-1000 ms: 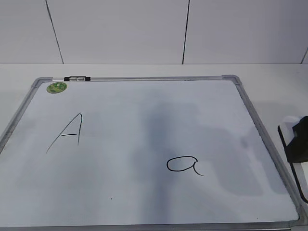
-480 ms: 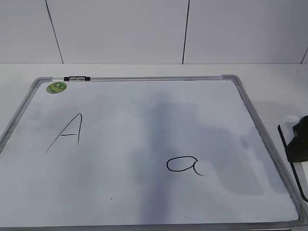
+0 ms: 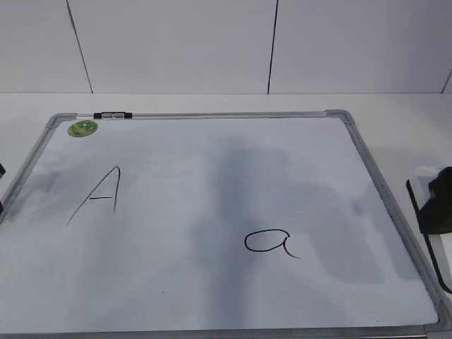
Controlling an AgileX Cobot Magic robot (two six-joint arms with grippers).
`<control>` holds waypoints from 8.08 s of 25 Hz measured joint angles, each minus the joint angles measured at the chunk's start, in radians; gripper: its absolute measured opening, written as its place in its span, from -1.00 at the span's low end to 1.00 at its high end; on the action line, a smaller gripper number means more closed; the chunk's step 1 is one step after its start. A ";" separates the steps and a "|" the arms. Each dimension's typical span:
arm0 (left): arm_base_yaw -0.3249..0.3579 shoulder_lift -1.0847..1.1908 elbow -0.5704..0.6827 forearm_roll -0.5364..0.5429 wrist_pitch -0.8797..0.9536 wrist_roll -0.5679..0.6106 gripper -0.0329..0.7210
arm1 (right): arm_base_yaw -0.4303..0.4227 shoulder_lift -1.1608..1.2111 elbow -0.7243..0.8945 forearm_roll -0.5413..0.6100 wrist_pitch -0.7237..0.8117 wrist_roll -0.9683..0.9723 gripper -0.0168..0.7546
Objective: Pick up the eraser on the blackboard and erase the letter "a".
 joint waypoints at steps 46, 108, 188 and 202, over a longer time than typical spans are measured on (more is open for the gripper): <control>0.126 0.167 -0.041 -0.206 0.003 0.163 -0.82 | 0.000 0.014 0.000 0.044 0.002 -0.107 0.46; 0.127 0.167 -0.041 -0.206 0.003 0.163 -0.82 | 0.360 0.810 -0.535 -0.083 0.016 -0.084 0.46; 0.127 0.167 -0.041 -0.208 0.007 0.164 -0.81 | -0.055 0.771 -0.534 -0.069 -0.055 0.014 0.48; 0.127 0.167 -0.042 -0.208 0.008 0.164 -0.80 | -0.055 0.773 -0.536 -0.084 -0.056 0.010 0.61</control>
